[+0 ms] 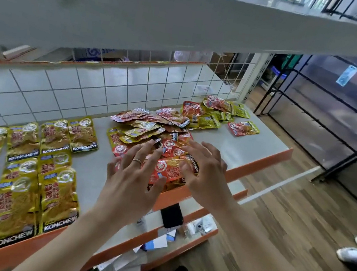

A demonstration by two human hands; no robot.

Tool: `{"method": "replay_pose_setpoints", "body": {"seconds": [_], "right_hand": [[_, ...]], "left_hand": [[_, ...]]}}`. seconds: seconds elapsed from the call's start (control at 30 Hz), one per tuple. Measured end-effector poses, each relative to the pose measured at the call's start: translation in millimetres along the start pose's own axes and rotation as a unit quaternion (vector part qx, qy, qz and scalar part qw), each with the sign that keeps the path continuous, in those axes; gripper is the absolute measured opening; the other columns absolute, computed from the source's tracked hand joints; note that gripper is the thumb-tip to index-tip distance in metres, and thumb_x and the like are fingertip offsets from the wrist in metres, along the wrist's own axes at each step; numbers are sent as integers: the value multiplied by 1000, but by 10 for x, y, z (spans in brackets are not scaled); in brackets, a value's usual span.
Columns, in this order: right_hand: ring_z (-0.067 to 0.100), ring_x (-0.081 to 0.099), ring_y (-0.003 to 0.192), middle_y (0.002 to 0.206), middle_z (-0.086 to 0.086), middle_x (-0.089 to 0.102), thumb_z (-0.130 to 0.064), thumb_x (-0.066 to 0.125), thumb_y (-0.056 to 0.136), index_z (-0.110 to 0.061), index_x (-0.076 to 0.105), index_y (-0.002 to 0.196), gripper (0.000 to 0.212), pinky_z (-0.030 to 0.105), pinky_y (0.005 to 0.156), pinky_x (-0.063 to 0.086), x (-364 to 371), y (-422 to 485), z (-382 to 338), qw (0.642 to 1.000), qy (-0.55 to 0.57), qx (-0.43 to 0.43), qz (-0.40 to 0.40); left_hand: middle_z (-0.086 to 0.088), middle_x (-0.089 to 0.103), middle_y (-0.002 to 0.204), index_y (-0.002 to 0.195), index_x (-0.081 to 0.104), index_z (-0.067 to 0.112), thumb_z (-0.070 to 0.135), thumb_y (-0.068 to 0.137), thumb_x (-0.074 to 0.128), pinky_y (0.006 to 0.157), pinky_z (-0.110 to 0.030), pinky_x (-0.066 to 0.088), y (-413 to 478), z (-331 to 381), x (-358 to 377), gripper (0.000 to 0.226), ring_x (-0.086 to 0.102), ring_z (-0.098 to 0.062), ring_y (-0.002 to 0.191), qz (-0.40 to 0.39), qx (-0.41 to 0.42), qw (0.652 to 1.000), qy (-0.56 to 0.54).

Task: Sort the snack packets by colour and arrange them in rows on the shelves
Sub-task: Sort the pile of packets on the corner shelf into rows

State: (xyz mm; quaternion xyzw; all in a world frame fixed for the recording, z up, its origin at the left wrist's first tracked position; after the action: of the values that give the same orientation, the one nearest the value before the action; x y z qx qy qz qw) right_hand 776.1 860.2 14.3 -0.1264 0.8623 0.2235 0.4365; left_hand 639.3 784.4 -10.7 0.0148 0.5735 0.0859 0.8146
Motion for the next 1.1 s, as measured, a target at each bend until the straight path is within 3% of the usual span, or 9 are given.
{"method": "replay_pose_setpoints", "body": {"seconds": [0.17,0.37,0.6,0.73,0.93,1.1], "right_hand": [[10,25,141,147,-10,48,-27,61,94,-26,59,133,39,44,111,17,-36,321,507,999,1,-21,-28],[16,26,143,149,-6,47,-26,61,95,-24,58,134,39,45,110,19,-189,830,1447,999,0,0,-42],[16,8,151,164,-2,17,-32,53,95,-29,35,150,58,50,115,15,-34,1250,2417,986,-101,38,-124],[19,3,151,164,0,13,-24,48,91,-28,30,151,63,58,115,10,-65,1495,2683,979,-119,63,-154],[23,23,140,154,-4,35,-23,48,88,-28,33,150,64,49,106,21,-146,1623,2834,972,-137,35,-186],[25,40,121,132,0,56,-36,53,91,-23,53,132,43,44,95,30,-265,1560,2810,976,-140,-24,-167]], "left_hand": [[15,-4,166,158,8,39,65,86,16,118,-46,7,410,210,304,77,-4,-11,151,-42,-48,998,12],[14,-3,167,159,8,35,54,102,32,120,-53,7,986,509,713,65,-6,-12,152,-72,-73,994,25],[9,-1,167,157,10,33,52,101,37,120,-54,9,1519,868,1013,65,-2,-17,153,-102,-85,989,70],[6,0,168,159,7,29,47,102,40,121,-55,7,1877,1013,1055,68,-1,-19,153,-119,-76,985,102],[0,6,168,158,10,23,39,100,43,117,-54,14,2484,1040,1143,69,6,-22,153,-130,-65,971,188],[-1,25,163,153,26,19,44,101,41,115,-55,17,2699,1021,1268,60,19,-22,149,-125,-53,961,241]]}}
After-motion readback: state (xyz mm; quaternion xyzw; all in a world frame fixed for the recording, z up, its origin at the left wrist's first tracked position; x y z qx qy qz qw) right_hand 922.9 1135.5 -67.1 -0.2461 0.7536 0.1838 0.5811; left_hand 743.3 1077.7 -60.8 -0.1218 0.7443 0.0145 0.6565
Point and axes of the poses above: each hand's wrist, its own y-axis towards the middle knuckle, its own x-axis out of the palm, z = x × y, the point moved 10 cm from there along y, towards the middle knuckle
